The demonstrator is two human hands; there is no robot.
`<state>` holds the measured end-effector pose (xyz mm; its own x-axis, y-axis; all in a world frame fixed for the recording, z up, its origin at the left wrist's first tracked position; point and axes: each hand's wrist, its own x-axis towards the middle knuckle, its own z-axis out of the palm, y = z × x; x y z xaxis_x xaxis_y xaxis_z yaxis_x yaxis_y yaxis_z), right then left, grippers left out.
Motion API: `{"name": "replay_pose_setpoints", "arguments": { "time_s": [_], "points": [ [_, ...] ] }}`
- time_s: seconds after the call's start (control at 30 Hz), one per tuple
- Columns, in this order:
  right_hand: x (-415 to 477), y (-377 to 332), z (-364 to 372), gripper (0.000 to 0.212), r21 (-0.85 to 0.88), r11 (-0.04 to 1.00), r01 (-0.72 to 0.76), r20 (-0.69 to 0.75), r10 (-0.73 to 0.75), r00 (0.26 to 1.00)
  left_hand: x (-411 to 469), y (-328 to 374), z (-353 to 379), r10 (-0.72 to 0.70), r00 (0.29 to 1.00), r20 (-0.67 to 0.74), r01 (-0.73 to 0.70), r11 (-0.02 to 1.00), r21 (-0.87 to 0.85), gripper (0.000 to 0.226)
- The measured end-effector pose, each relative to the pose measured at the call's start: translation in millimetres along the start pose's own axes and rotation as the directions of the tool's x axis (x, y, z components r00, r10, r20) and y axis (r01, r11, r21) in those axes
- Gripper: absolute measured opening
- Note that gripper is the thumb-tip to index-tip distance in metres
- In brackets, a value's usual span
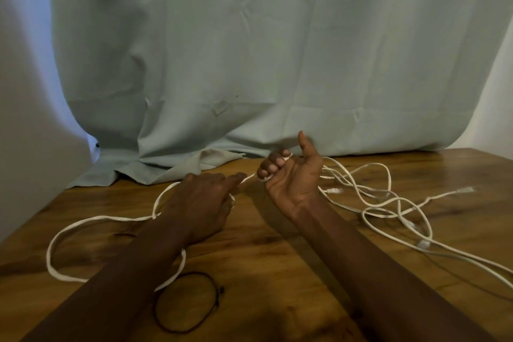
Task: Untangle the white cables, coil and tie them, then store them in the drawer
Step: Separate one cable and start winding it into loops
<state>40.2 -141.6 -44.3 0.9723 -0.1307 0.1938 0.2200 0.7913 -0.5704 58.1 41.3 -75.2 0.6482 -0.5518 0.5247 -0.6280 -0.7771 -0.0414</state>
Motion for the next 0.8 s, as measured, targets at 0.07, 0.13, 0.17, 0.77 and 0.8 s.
{"name": "replay_pose_setpoints", "arguments": {
  "time_s": [0.07,0.13,0.17,0.77,0.8],
  "points": [
    [6,0,-1,0.043,-0.030,0.999,0.042,-0.053,-0.044,0.998,-1,-6,1,-0.025,1.000,0.008,0.024,0.997,0.072,0.053],
    [14,4,2,0.041,-0.079,0.995,0.056,-0.093,-0.063,0.994,1,-10,3,-0.051,0.999,0.001,0.050,0.995,0.086,0.054],
    [19,8,4,0.038,-0.134,0.988,0.073,-0.116,-0.089,0.989,3,-10,4,-0.045,0.999,-0.004,0.045,0.996,0.074,0.057],
    [36,74,5,0.065,-0.891,0.150,0.429,0.418,-0.096,0.903,-3,-27,-8,0.011,0.956,-0.293,-0.045,0.993,-0.110,0.012],
    [35,73,7,0.066,-0.870,0.054,0.491,0.485,-0.095,0.869,-5,-30,-13,-0.037,0.939,-0.342,-0.002,0.994,-0.113,0.011]
  ]
}}
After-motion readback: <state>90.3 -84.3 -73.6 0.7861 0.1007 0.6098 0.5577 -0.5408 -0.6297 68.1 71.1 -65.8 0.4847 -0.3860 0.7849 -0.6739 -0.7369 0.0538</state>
